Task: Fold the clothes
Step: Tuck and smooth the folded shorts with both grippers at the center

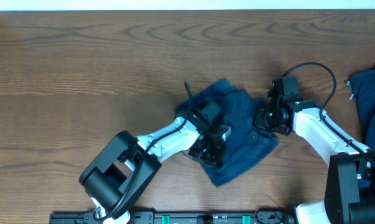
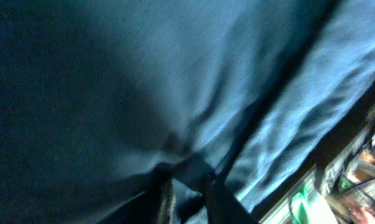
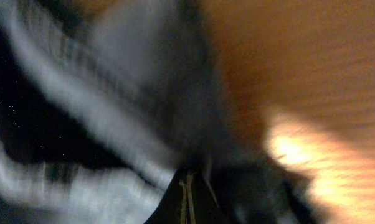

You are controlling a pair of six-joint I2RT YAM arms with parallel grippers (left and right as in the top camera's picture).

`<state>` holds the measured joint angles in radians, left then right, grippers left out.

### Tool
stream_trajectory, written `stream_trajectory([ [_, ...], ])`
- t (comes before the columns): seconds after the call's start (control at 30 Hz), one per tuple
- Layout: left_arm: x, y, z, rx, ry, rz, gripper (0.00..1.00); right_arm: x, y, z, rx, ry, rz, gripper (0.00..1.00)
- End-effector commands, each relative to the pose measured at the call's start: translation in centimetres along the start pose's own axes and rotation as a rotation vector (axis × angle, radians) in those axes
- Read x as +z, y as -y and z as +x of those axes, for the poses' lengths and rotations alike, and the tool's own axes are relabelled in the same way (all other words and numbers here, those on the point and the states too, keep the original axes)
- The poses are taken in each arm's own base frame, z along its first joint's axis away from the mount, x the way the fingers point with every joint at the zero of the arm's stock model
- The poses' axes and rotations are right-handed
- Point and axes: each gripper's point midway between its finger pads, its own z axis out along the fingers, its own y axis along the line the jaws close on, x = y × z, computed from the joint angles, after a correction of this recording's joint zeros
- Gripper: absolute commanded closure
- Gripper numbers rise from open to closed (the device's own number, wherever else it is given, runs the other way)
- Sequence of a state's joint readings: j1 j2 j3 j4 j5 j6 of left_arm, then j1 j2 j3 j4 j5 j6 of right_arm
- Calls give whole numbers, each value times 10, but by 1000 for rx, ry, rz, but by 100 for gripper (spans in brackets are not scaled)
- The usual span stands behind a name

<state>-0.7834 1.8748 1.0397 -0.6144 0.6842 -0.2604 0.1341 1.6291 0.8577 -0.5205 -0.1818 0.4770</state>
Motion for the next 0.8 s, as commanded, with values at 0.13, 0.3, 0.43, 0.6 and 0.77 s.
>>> stream_trajectory([
  [0.13, -1, 6, 34, -57, -127, 45, 87, -2, 22, -19, 10, 73, 89, 99],
  [0.3, -13, 14, 23, -13, -61, 58, 86, -17, -36, -6, -187, -6, -235, 99],
  [0.43, -15, 4, 23, -18, -48, -2, 86, -41, -73, 9, -236, -61, -459, 99],
  [0.6, -16, -6, 23, -26, -43, -62, 86, -39, -67, 35, -178, -178, -440, 99],
  [0.77, -16, -6, 23, -23, -41, -61, 86, -26, -68, 49, -198, -196, -394, 99],
])
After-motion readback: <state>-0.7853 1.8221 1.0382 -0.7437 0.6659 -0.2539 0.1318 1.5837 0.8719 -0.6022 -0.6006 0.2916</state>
